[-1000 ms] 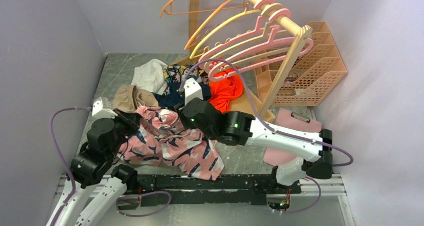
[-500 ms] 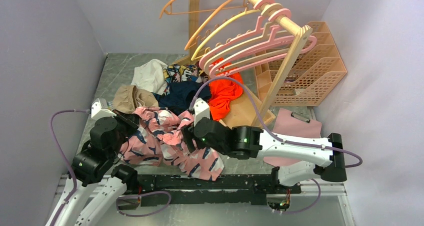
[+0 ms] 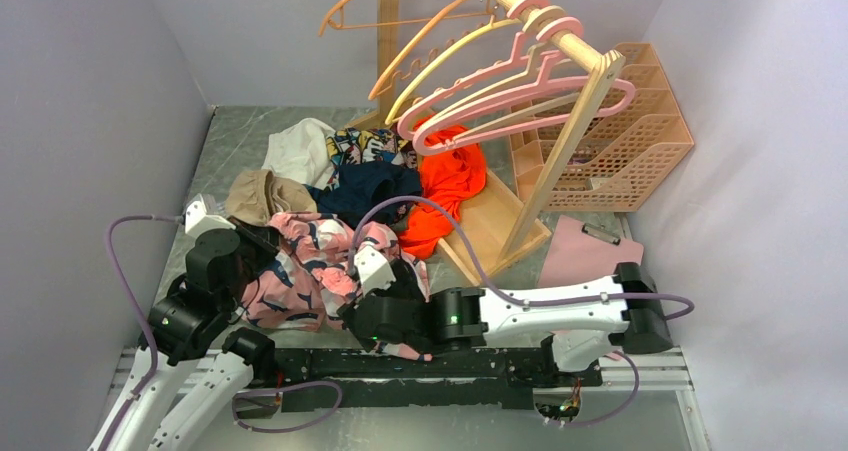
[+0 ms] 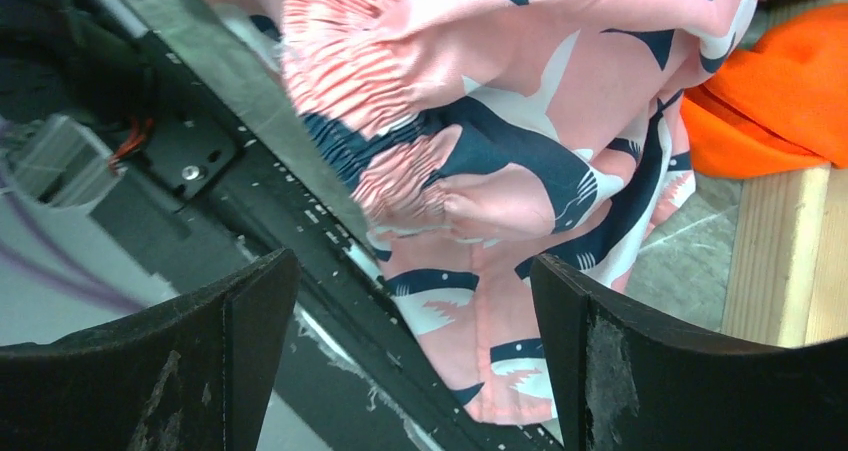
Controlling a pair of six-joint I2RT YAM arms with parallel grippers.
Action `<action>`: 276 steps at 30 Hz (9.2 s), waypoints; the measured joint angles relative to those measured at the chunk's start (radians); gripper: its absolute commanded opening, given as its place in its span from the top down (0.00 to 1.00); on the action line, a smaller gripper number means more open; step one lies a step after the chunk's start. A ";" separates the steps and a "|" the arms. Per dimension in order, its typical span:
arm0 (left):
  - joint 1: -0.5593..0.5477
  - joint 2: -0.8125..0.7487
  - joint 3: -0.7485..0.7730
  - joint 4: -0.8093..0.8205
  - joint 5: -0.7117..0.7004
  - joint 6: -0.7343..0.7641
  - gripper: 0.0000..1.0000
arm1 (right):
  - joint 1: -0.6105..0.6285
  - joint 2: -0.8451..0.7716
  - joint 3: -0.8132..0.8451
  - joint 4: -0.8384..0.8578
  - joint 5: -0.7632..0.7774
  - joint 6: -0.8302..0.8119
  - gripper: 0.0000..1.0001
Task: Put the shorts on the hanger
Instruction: Adjust the shorts at the center of the board.
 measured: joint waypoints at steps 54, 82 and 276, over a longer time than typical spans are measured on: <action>0.000 0.333 0.272 -0.071 0.579 0.740 0.03 | -0.243 -0.111 -0.043 -0.130 0.313 -0.118 1.00; 0.000 0.289 -0.003 -0.179 0.727 0.298 0.21 | -0.372 -0.003 -0.146 0.062 0.157 -0.135 1.00; -0.393 0.909 0.174 -0.119 -0.107 0.349 0.37 | -0.742 -0.114 -0.280 0.228 -0.322 -0.023 1.00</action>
